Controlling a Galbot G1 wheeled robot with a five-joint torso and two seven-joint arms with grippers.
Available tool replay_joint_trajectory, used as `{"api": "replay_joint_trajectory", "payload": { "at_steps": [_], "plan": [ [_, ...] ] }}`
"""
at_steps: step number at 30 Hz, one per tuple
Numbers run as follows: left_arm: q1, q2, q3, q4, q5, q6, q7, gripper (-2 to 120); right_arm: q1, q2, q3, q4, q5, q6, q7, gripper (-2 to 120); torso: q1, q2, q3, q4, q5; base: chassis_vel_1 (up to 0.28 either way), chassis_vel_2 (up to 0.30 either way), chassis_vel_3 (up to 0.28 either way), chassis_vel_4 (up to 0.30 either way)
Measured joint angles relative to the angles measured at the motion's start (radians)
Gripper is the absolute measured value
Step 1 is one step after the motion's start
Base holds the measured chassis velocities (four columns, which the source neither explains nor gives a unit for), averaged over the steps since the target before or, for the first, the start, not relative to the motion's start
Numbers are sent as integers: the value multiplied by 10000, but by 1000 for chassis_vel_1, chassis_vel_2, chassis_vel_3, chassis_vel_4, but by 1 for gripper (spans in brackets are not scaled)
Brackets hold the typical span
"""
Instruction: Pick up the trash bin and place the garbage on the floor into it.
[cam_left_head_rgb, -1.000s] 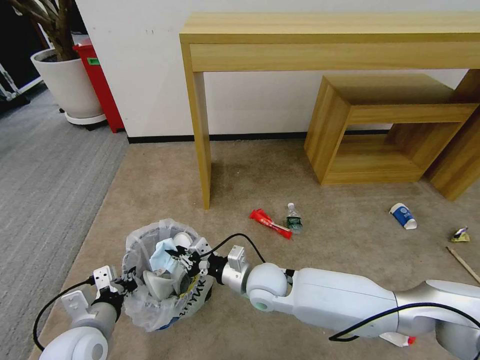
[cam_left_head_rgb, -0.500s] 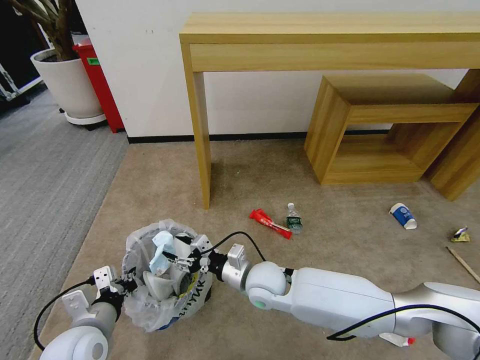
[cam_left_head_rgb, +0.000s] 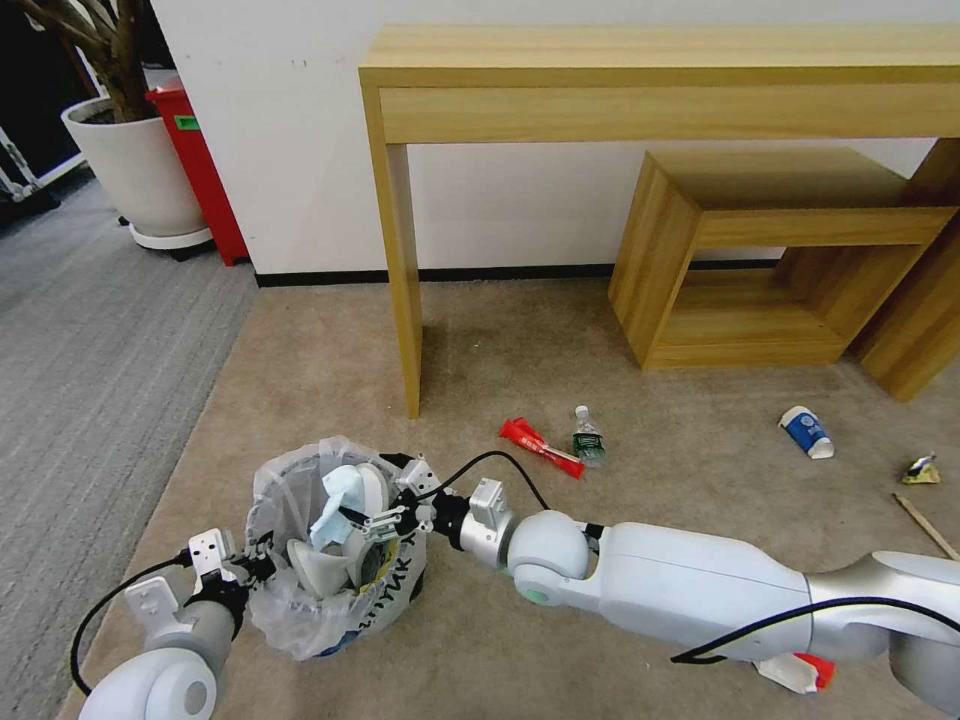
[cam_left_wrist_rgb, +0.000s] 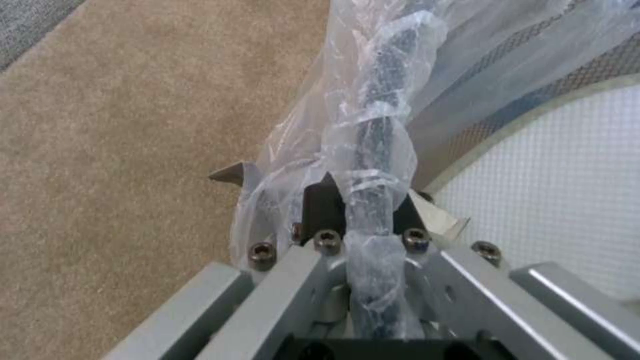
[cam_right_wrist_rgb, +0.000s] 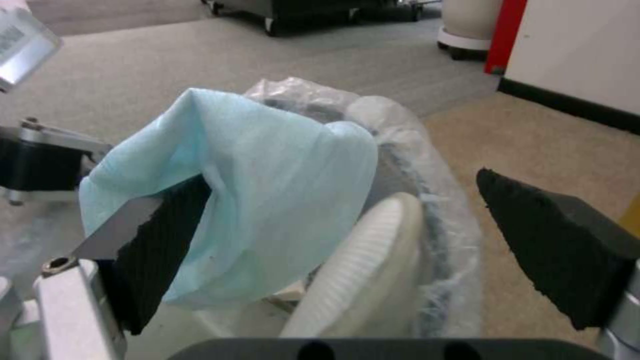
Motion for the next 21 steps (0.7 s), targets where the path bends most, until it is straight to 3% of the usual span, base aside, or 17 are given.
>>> {"api": "replay_joint_trajectory", "payload": {
  "at_steps": [21],
  "plan": [
    [-68, -202, 165, -83, 117, -12, 28, 0, 689, -495, -633, -202, -1678, -181, -123, 100, 0, 0, 0, -1, 0, 0, 0, 0, 0]
  ]
}}
